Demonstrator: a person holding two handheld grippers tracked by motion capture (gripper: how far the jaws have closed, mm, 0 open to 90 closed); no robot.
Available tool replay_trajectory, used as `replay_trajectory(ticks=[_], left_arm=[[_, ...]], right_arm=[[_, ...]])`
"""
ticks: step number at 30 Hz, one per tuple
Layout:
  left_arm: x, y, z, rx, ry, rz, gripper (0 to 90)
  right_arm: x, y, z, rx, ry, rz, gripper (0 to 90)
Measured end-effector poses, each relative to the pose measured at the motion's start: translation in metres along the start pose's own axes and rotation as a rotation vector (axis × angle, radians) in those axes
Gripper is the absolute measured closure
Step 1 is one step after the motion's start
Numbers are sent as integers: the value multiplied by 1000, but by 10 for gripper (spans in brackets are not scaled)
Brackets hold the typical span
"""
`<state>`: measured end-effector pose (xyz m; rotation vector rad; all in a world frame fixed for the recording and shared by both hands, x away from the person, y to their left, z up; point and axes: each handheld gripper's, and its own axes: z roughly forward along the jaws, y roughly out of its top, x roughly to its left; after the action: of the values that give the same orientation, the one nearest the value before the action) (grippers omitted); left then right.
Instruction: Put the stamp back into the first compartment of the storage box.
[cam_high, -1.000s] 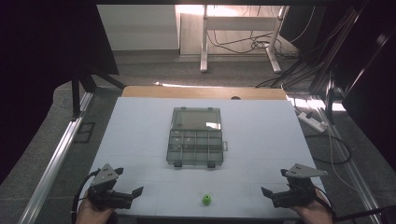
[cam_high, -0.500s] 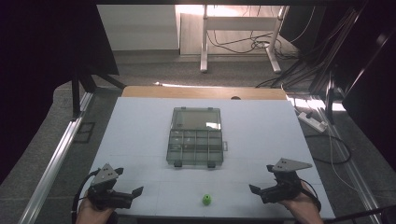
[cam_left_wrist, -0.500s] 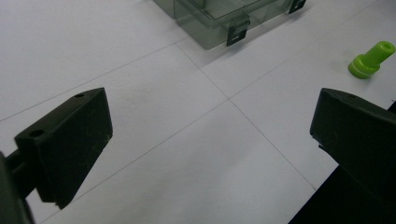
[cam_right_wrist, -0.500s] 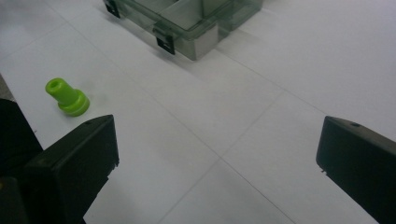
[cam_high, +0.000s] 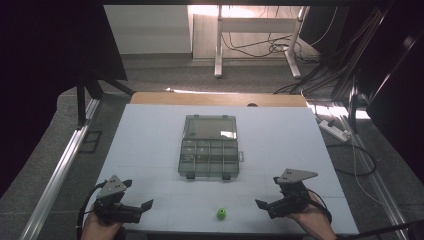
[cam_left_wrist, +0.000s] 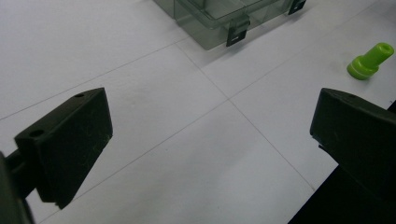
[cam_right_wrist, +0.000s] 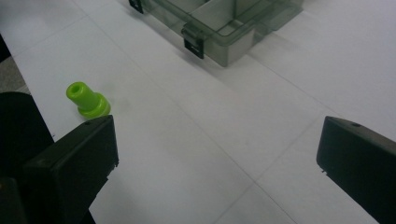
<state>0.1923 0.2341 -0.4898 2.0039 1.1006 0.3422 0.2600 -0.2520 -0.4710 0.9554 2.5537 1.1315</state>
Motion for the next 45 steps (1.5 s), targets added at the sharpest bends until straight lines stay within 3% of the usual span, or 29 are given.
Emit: replay_trajectory(ticks=[21,32,45], left_arm=[[0,0,0,0,-3,1,0],[0,0,0,-1,-5,0,0],[0,0,0,-2,-6,0,0]], right_arm=[[31,18,30,68,75,-113,0],[44,25,41,101,101,-91,0],[70,28,65,190,140,-178,0]])
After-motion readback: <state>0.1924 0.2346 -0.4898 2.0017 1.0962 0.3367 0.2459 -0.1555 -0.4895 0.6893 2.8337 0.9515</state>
